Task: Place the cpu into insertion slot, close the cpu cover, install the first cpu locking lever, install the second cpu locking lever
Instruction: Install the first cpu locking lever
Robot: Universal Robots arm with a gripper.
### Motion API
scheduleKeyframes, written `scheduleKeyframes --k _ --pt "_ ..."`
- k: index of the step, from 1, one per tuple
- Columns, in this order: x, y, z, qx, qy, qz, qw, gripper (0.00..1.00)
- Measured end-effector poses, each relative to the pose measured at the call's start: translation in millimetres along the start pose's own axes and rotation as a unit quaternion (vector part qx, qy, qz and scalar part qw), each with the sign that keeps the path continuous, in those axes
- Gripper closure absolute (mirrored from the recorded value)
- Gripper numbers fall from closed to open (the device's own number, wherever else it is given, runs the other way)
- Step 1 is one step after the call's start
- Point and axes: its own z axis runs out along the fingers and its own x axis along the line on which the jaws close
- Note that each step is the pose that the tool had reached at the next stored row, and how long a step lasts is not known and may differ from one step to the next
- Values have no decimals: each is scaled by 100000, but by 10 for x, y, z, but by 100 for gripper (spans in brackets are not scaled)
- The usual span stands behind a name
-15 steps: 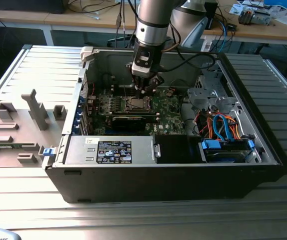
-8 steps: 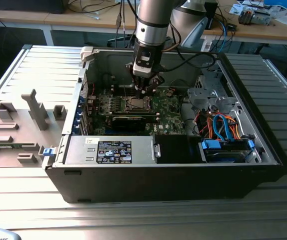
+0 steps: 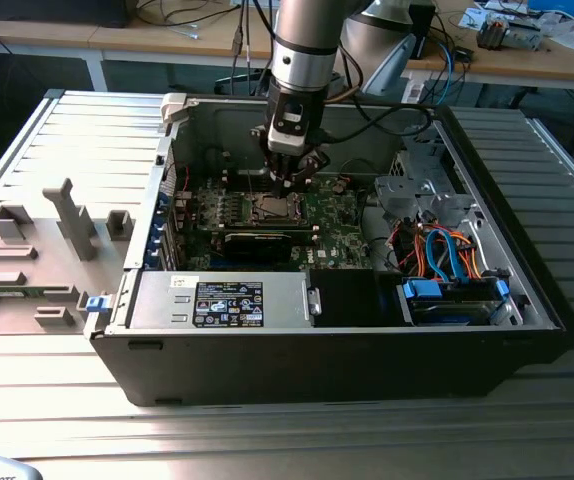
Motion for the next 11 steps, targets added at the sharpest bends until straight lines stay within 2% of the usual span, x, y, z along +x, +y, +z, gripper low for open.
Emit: scheduleKeyframes --k 11 --pt "0 0 0 -14 -291 -2168 99976 89"
